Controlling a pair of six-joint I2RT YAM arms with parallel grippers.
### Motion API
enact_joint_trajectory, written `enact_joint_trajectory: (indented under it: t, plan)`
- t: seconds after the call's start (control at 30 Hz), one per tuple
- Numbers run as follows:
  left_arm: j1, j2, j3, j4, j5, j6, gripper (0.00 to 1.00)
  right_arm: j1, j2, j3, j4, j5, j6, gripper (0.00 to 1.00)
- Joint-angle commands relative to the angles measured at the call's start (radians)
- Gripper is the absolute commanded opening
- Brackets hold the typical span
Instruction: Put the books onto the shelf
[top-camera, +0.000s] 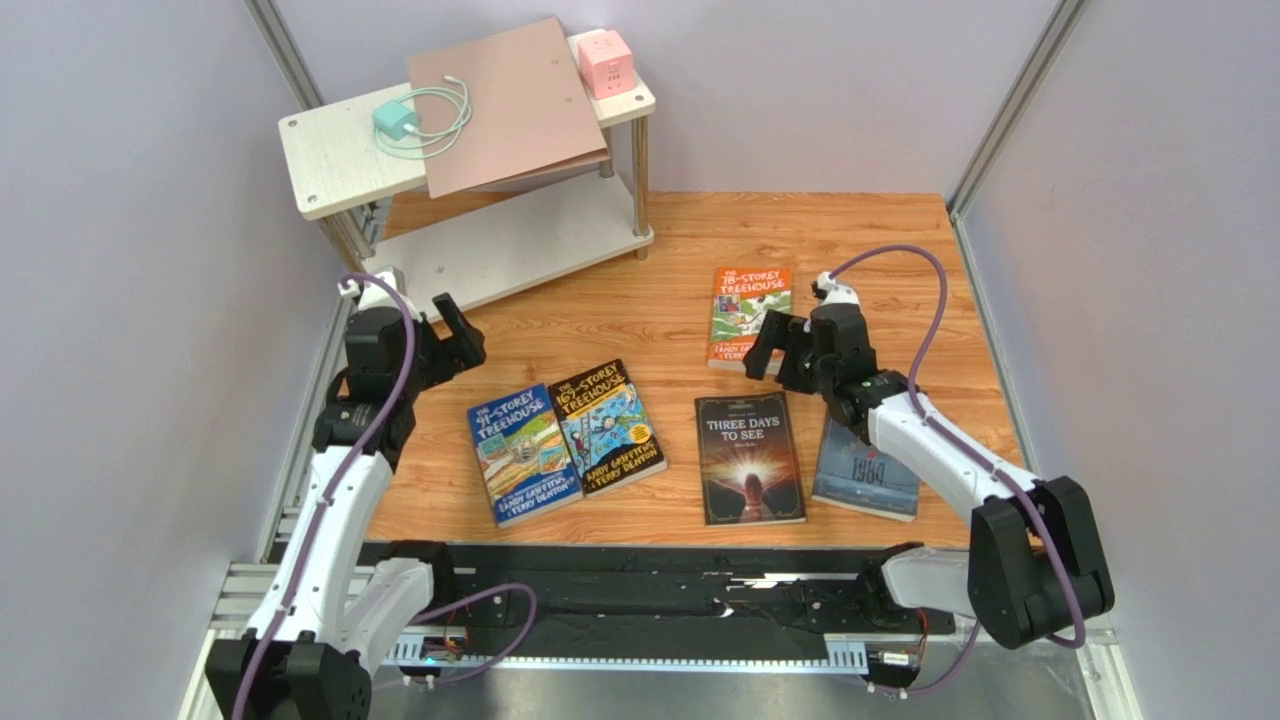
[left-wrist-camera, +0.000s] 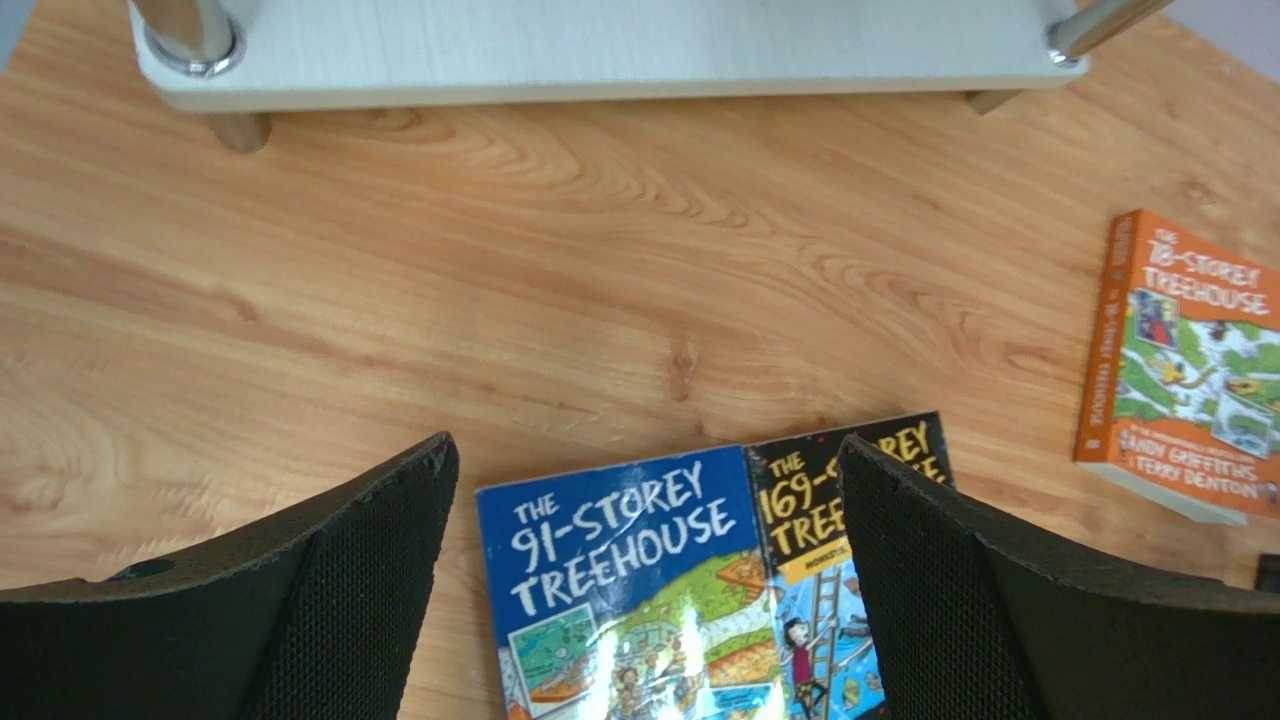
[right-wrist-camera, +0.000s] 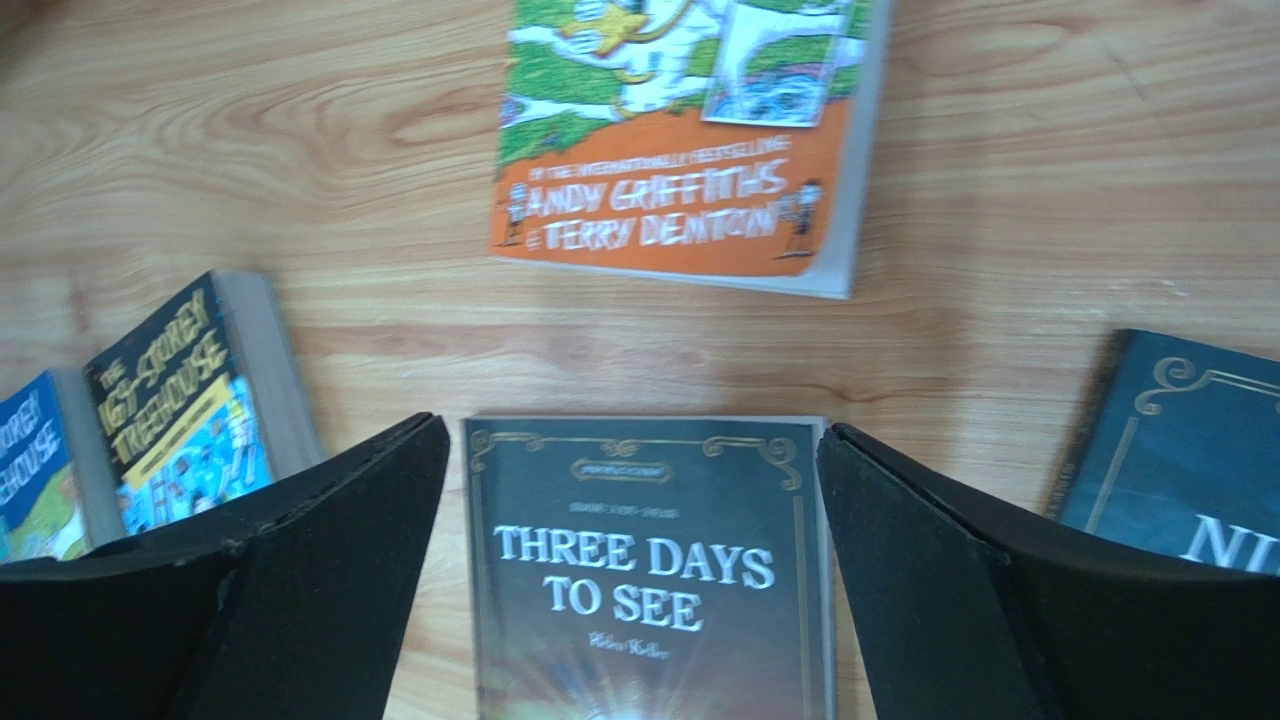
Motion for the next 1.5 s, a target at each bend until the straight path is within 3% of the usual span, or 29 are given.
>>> enact_joint_trajectory:
  t: [0.0,0.03,0.13,0.17,0.23,0.27,0.4,0.53,1.1,1.3,1.47]
  plan:
    - [0.002,0.074,0.06,-0.103,-0.049,-0.041,1.0,0.109,-0.027,0.086,-0.033,0.036,-0.02,1.0]
    - [0.002,0.121,0.063,-0.11,-0.047,-0.044,1.0,0.199,-0.016,0.126,-0.057,0.132,-0.026,1.0]
    - [0.004,0.222,0.074,-0.128,-0.025,-0.061,1.0,0.345,0.073,0.217,-0.081,0.187,-0.045,1.0]
    - [0.004,0.25,0.075,-0.128,-0.015,-0.069,0.87,0.374,0.102,0.248,-0.085,0.182,-0.046,1.0]
    - [0.007,0.33,0.083,-0.144,-0.008,-0.09,0.08,0.443,0.193,0.296,-0.058,0.091,-0.056,0.89]
    - [0.011,0.361,0.09,-0.162,-0.005,-0.125,0.0,0.457,0.222,0.337,-0.038,0.042,-0.048,0.82]
    - [0.072,0.523,0.147,-0.271,0.077,-0.167,0.0,0.539,0.413,0.478,-0.036,-0.043,-0.034,0.82]
    - [0.086,0.625,0.166,-0.384,-0.03,-0.219,0.0,0.588,0.556,0.607,-0.078,-0.089,-0.034,0.82]
    - [0.096,0.522,-0.087,-0.243,0.083,-0.245,0.0,0.655,0.834,0.792,-0.131,-0.284,0.01,0.77]
    - [0.094,0.462,-0.101,-0.237,0.11,-0.233,0.0,0.655,0.874,0.73,0.071,-0.494,0.088,0.77]
    - [0.092,0.436,-0.098,-0.236,0.13,-0.227,0.0,0.654,0.842,0.655,0.24,-0.566,0.16,0.75]
